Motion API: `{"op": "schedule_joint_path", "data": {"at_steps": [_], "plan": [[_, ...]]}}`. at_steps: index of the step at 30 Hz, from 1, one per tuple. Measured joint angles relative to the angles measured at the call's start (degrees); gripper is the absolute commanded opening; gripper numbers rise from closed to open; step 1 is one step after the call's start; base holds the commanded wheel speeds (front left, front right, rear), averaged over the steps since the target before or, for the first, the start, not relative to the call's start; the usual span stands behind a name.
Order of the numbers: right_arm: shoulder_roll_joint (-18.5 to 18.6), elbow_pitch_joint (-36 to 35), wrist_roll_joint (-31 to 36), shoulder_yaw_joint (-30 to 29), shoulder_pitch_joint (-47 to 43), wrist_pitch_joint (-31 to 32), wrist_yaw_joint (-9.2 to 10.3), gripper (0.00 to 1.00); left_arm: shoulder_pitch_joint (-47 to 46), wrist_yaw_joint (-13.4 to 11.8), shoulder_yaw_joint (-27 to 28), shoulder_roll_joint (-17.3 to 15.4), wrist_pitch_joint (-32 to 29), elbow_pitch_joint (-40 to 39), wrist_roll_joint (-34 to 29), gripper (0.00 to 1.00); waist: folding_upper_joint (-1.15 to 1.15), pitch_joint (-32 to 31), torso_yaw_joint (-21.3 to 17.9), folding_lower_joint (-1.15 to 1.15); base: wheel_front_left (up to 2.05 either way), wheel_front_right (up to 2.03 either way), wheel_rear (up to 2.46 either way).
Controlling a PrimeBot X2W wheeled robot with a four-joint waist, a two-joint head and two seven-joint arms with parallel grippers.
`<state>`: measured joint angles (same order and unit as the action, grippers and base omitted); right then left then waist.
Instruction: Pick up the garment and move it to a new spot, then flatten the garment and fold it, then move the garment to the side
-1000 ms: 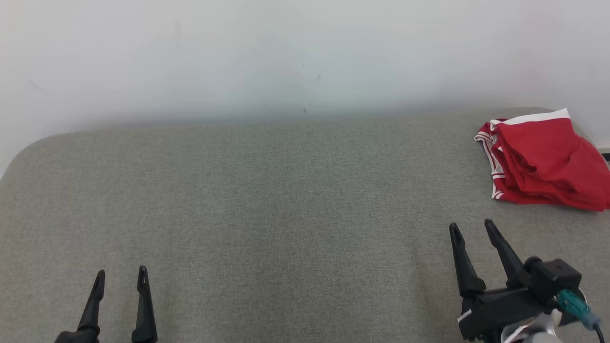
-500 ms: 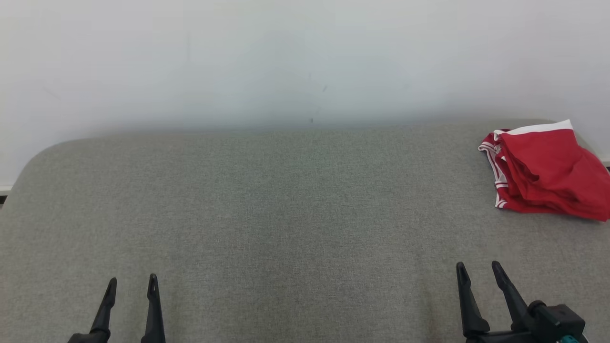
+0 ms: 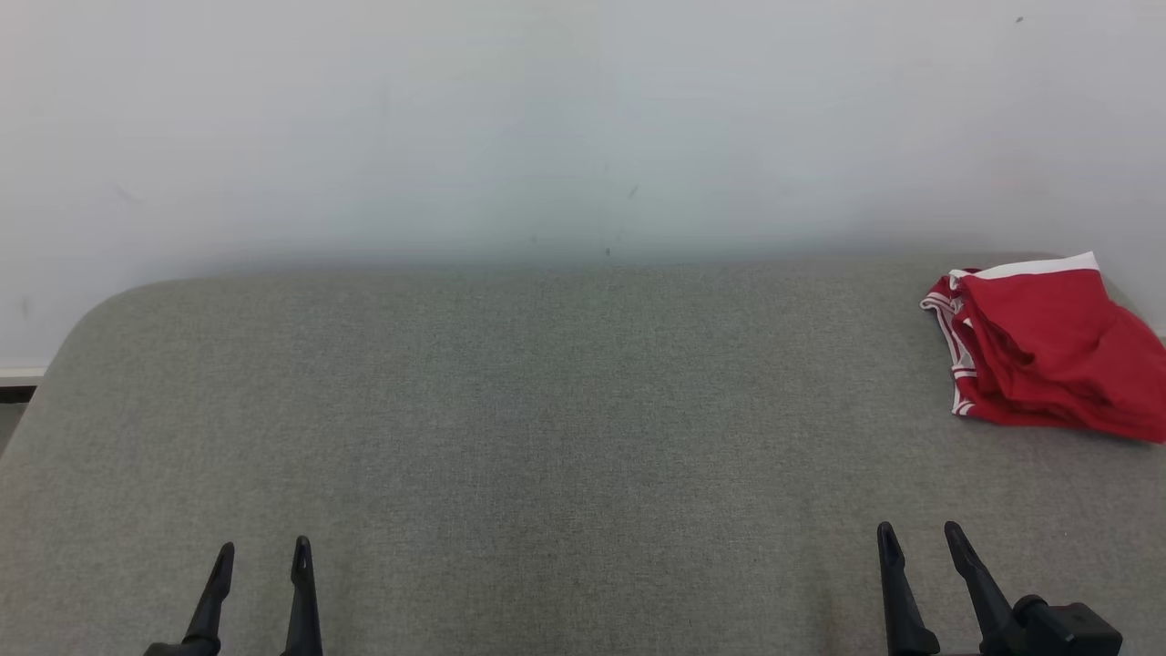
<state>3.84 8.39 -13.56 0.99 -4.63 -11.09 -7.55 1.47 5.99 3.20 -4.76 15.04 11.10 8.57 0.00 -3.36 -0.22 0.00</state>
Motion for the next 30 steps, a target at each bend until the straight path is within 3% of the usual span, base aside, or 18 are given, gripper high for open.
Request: {"op": "schedule_joint_path", "data": {"at_steps": [5,6,11,30], "plan": [[-0.11,0.03,0.00,0.02,-0.12,0.05,0.00,1.00,0.00,0.33,-0.43,0.03,0.00,0.76,0.66,1.00,0.00,-0.48,0.33,0.00,0.00,0.00,0.00],[-0.11,0.03,-0.01,0.04,-0.15,0.07,0.00,0.00,0.00,0.48,-0.46,0.00,0.00,0.80,0.81,0.00,0.00,-0.56,0.39,0.00,0.00,0.00,0.00],[-0.18,2.07,-0.41,0.15,-1.08,0.23,0.00,0.00,1.10,0.56,-0.48,0.35,-0.54,3.07,1.21,0.00,0.00,-0.60,0.44,0.00,0.00,0.00,0.00],[-0.34,3.08,-19.24,-1.56,1.12,4.50,0.00,0.00,-0.28,0.58,0.42,0.68,-5.58,3.36,20.80,0.00,0.00,0.04,0.40,0.00,0.00,0.00,0.00]]}}
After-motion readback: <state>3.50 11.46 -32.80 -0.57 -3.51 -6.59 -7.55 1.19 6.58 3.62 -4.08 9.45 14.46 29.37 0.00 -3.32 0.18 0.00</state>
